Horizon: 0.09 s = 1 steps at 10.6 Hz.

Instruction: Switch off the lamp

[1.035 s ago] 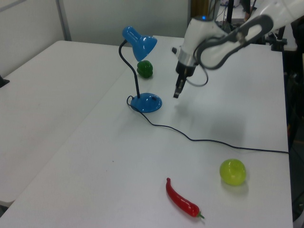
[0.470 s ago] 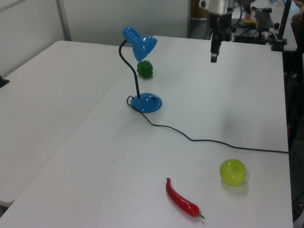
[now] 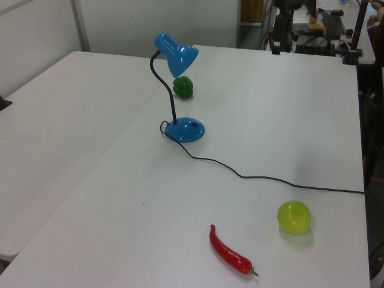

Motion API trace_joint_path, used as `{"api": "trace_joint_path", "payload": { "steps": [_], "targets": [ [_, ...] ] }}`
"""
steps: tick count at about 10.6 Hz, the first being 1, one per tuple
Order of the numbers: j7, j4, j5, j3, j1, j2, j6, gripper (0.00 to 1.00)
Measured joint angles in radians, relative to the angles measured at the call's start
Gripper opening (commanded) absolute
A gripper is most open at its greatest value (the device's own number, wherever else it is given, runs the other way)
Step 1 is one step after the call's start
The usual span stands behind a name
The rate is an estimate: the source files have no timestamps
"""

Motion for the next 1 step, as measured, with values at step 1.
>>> {"api": "trace_joint_path", "payload": {
  "steps": [1],
  "targets": [
    [0.000, 0.012, 0.000, 0.000, 0.000, 0.001, 0.000, 1.00]
  ]
}}
